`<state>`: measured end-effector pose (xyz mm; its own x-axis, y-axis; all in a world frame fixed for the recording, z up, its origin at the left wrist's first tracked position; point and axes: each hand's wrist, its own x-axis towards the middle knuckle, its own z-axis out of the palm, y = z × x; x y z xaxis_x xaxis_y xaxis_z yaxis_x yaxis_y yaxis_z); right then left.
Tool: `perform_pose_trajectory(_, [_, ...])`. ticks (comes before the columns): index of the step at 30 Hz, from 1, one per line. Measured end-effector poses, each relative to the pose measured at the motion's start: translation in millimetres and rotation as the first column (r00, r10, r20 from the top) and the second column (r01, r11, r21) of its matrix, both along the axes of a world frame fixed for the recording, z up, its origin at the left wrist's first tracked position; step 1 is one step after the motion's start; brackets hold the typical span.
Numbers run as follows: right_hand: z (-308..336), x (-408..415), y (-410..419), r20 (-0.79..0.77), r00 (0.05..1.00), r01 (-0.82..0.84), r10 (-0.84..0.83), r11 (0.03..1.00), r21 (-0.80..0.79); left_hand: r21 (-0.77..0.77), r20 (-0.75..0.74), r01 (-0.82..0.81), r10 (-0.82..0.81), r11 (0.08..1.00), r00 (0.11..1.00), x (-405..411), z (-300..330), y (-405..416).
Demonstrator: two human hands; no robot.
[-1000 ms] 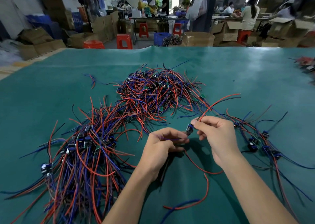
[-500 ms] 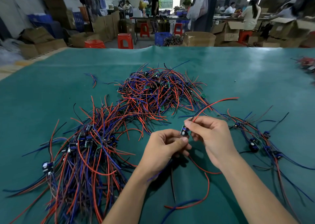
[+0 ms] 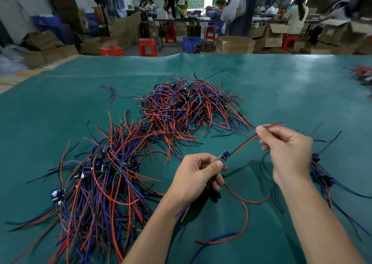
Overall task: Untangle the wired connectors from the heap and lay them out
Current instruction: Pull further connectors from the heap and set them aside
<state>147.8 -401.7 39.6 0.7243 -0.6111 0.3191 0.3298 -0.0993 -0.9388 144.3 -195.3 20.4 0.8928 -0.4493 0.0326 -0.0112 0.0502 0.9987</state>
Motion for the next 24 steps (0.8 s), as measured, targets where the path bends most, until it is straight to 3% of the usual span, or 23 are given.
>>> perform_pose_trajectory(3, [-0.1,0.1,-7.6,0.025,0.990,0.134,-0.138,0.983,0.125,0.004,0.007,-0.017,0.017,1.000,1.000,0.6,-1.3,0.3])
perform_pose_trajectory(6, [3.3,-1.2,-22.6,0.030,0.953,0.274,-0.301,0.902,0.334,-0.014,0.018,-0.113,0.113,0.993,0.993,2.7,-2.3,0.6])
perform_pose_trajectory(8, [3.3,-1.7,-25.8,-0.052,0.949,0.312,-0.312,0.897,0.313,-0.040,0.019,-0.175,0.176,0.984,0.984,4.6,-2.9,0.4])
perform_pose_trajectory(10, [0.1,-0.1,-11.1,-0.164,0.973,0.193,-0.165,0.965,0.175,-0.068,0.010,-0.190,0.192,0.979,0.981,5.4,-3.5,-0.6])
perform_pose_trajectory(12, [-2.6,-0.2,16.9,-0.256,0.959,-0.105,0.117,0.993,0.062,-0.086,-0.003,-0.178,0.178,0.980,0.984,5.0,-3.7,-1.8])
perform_pose_trajectory(14, [-6.6,-3.3,42.5,-0.296,0.881,-0.391,0.370,0.920,-0.015,-0.083,-0.001,-0.143,0.143,0.986,0.990,4.6,-3.0,-1.4])
perform_pose_trajectory(16, [-11.0,-6.1,55.4,-0.279,0.841,-0.500,0.463,0.863,-0.076,-0.045,0.005,-0.084,0.085,0.995,0.996,3.8,-2.3,-0.9])
perform_pose_trajectory(21, [-5.9,-3.9,38.6,-0.164,0.941,-0.315,0.296,0.943,-0.104,0.016,-0.048,0.020,-0.019,1.000,0.999,1.5,-2.9,-3.1])
perform_pose_trajectory(24, [8.0,-5.0,26.9,-0.046,0.991,-0.127,0.128,0.992,0.020,0.050,-0.021,0.044,-0.043,0.998,0.999,0.0,-0.5,-3.5])
